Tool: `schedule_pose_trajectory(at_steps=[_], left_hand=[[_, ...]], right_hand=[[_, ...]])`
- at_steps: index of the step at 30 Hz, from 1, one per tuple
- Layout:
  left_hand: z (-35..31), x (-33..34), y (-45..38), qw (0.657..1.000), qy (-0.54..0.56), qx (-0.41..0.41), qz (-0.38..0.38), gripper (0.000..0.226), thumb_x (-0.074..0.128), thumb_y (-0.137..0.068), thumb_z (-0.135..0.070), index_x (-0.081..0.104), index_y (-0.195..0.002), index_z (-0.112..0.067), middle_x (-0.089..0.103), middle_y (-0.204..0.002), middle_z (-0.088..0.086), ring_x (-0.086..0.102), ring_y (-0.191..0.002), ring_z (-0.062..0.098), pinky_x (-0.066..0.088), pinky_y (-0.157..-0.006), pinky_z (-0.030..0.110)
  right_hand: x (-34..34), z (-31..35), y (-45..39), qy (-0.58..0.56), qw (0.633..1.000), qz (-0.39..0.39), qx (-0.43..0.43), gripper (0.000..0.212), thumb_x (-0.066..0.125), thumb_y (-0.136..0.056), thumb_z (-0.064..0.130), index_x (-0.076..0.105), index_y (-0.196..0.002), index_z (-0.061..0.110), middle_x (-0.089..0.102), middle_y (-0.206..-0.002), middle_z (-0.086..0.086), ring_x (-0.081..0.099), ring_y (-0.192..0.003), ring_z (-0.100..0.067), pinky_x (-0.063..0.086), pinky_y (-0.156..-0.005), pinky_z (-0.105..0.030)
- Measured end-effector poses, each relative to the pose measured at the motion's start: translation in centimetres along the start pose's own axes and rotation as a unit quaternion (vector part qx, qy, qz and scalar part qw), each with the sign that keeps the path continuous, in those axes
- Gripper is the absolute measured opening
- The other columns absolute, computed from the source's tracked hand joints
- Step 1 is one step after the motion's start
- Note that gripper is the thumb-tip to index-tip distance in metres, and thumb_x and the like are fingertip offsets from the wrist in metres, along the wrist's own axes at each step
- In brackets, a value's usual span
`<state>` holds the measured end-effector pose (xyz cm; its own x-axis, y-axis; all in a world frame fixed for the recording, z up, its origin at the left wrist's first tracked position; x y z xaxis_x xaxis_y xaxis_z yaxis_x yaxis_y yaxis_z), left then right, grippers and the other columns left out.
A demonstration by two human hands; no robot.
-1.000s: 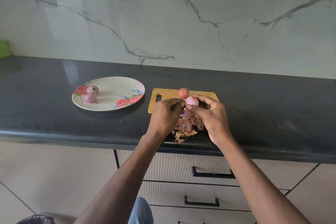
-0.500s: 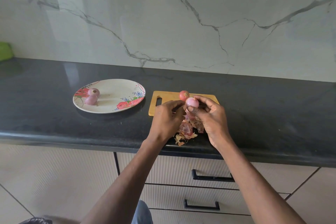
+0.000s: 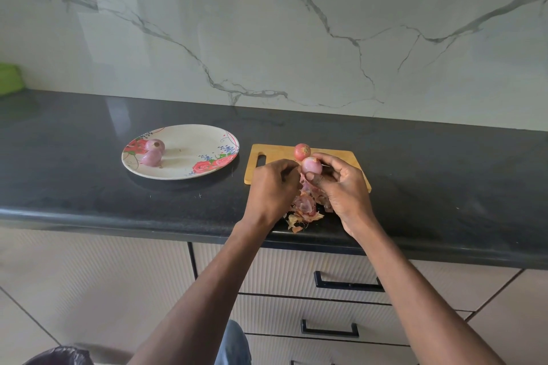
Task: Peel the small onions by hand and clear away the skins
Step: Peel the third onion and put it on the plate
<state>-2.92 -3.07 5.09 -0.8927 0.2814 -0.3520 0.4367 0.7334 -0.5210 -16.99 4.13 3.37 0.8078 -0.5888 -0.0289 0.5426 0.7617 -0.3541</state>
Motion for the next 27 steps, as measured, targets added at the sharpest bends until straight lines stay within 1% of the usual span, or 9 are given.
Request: schedule_pose_trajectory(at_steps=[4, 7, 9, 12, 15, 17, 21, 24, 27], left_hand=[[0.1, 0.1, 0.0, 1.000, -0.014, -0.004, 0.000, 0.017, 0.060, -0.098, -0.012, 0.074, -0.091, -0.005, 0.073, -0.078, 0.004, 0.069, -0.066, 0.020, 0.057, -0.066, 0.047], [0.8, -0.3, -0.2, 0.999, -0.008, -0.029, -0.017, 0.017, 0.061, -0.095, -0.013, 0.074, -0.086, -0.007, 0.072, -0.073, 0.004, 0.069, -0.066, 0.025, 0.057, -0.065, 0.048], [1.3, -0.7, -0.3, 0.998, -0.002, -0.055, -0.033, 0.017, 0.060, -0.092, -0.013, 0.074, -0.083, -0.008, 0.072, -0.071, 0.004, 0.070, -0.066, 0.026, 0.057, -0.065, 0.048], [1.8, -1.3, -0.2, 0.995, 0.000, -0.088, -0.054, 0.019, 0.058, -0.089, -0.013, 0.075, -0.080, -0.010, 0.072, -0.069, 0.001, 0.070, -0.065, 0.022, 0.059, -0.065, 0.047], [2.4, -1.8, 0.0, 0.990, 0.026, -0.123, -0.069, 0.020, 0.059, -0.087, -0.013, 0.073, -0.073, -0.011, 0.071, -0.064, 0.001, 0.071, -0.061, 0.020, 0.060, -0.064, 0.046], [2.4, -1.8, 0.1, 0.989, 0.029, -0.131, -0.068, 0.021, 0.059, -0.088, -0.011, 0.073, -0.072, -0.009, 0.071, -0.063, 0.001, 0.071, -0.058, 0.016, 0.061, -0.063, 0.045], [2.5, -1.9, 0.2, 0.987, 0.045, -0.141, -0.064, 0.020, 0.058, -0.090, -0.007, 0.073, -0.076, -0.006, 0.072, -0.063, 0.003, 0.071, -0.056, 0.015, 0.063, -0.063, 0.042], [2.6, -2.1, 0.3, 0.984, 0.066, -0.150, -0.072, 0.018, 0.058, -0.090, -0.005, 0.074, -0.080, -0.005, 0.072, -0.063, 0.005, 0.072, -0.056, 0.017, 0.063, -0.064, 0.041], [3.4, -2.2, 0.3, 0.980, 0.072, -0.165, -0.079, 0.018, 0.059, -0.089, -0.007, 0.074, -0.078, -0.008, 0.073, -0.066, 0.007, 0.072, -0.059, 0.022, 0.063, -0.065, 0.048]], right_hand=[[0.5, 0.3, 0.2, 0.003, 1.000, 0.019, -0.005, 0.035, 0.078, -0.087, 0.014, 0.070, -0.114, 0.033, 0.072, -0.122, 0.006, 0.065, -0.116, -0.011, 0.055, -0.099, -0.041], [1.0, 0.5, 0.3, -0.013, 0.999, 0.040, -0.004, 0.040, 0.070, -0.092, 0.002, 0.069, -0.112, 0.036, 0.070, -0.127, 0.007, 0.063, -0.121, -0.014, 0.055, -0.099, -0.046], [1.3, 0.6, 0.4, -0.036, 0.998, 0.056, -0.002, 0.046, 0.063, -0.093, -0.007, 0.069, -0.113, 0.034, 0.068, -0.130, 0.005, 0.063, -0.122, -0.019, 0.058, -0.093, -0.044], [1.4, 0.6, 0.5, -0.057, 0.996, 0.065, 0.009, 0.044, 0.058, -0.094, -0.011, 0.068, -0.119, 0.024, 0.067, -0.132, 0.001, 0.064, -0.120, -0.020, 0.060, -0.087, -0.032], [1.0, 0.0, 0.4, -0.059, 0.996, 0.052, 0.031, 0.038, 0.062, -0.092, -0.009, 0.069, -0.121, 0.015, 0.071, -0.123, -0.001, 0.068, -0.114, -0.021, 0.058, -0.093, -0.037], [0.8, -0.1, 0.3, -0.063, 0.996, 0.045, 0.035, 0.033, 0.068, -0.089, -0.004, 0.070, -0.117, 0.013, 0.074, -0.115, -0.001, 0.070, -0.109, -0.023, 0.057, -0.092, -0.037], [0.5, 0.0, 0.3, -0.054, 0.998, 0.029, 0.026, 0.025, 0.075, -0.086, 0.001, 0.068, -0.105, 0.015, 0.074, -0.107, 0.005, 0.069, -0.104, -0.017, 0.058, -0.088, -0.034], [0.2, -0.5, 0.1, -0.080, 0.996, 0.019, 0.044, 0.027, 0.070, -0.088, -0.002, 0.064, -0.110, 0.013, 0.074, -0.108, -0.002, 0.071, -0.103, -0.024, 0.057, -0.090, -0.039], [0.7, -0.6, 0.2, -0.109, 0.992, 0.034, 0.058, 0.027, 0.058, -0.094, -0.007, 0.066, -0.110, 0.014, 0.073, -0.113, -0.007, 0.072, -0.098, -0.023, 0.058, -0.080, -0.033]])
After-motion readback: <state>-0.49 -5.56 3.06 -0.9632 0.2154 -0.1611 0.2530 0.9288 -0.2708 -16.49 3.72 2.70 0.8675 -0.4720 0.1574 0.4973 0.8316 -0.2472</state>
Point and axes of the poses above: each hand's wrist, its own y-axis away from the middle knuckle, its own x-axis out of the palm, z = x × y, the point moved 10 cm from there along -y, towards the middle knuckle
